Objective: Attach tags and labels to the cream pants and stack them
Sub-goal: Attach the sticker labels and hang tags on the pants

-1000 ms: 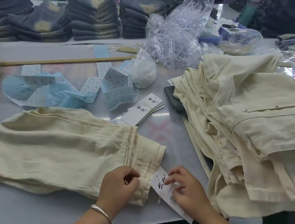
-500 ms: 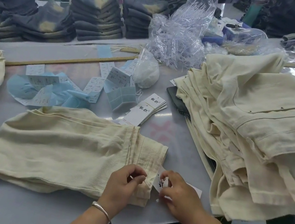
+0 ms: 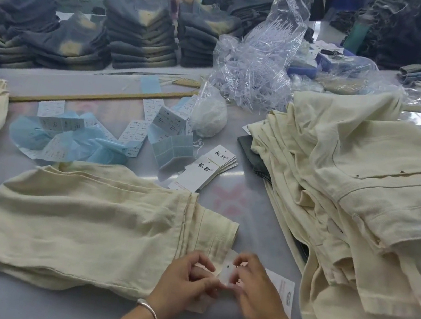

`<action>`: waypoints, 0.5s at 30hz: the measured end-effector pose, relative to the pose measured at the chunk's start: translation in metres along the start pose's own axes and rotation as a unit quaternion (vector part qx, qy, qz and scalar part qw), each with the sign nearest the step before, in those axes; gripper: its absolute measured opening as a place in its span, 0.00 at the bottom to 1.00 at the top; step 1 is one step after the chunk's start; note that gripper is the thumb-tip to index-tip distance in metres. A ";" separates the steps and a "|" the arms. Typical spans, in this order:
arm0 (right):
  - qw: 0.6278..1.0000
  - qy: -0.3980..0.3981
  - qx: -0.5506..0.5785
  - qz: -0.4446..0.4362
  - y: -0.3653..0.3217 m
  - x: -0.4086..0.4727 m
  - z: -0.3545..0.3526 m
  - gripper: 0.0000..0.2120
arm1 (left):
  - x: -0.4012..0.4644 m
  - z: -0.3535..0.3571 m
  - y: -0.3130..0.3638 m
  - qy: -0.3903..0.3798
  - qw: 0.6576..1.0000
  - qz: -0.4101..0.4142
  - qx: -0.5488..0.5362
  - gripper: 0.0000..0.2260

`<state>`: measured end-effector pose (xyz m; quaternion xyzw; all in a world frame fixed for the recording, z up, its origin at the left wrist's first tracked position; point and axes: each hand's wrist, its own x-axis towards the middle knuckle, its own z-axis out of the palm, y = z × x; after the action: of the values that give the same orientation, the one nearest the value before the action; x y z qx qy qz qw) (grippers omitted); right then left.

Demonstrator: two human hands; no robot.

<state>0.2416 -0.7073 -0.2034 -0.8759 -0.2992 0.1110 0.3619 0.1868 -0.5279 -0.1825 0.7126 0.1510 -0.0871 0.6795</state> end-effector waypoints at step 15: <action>0.868 -0.013 0.426 0.254 -0.018 0.018 -0.010 0.04 | 0.005 0.000 0.002 0.005 0.999 -0.019 -0.028 0.05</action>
<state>0.2516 -0.6920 -0.1832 -0.6811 0.0056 0.3272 0.6550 0.1923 -0.5277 -0.1827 0.6908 0.1699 -0.0922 0.6967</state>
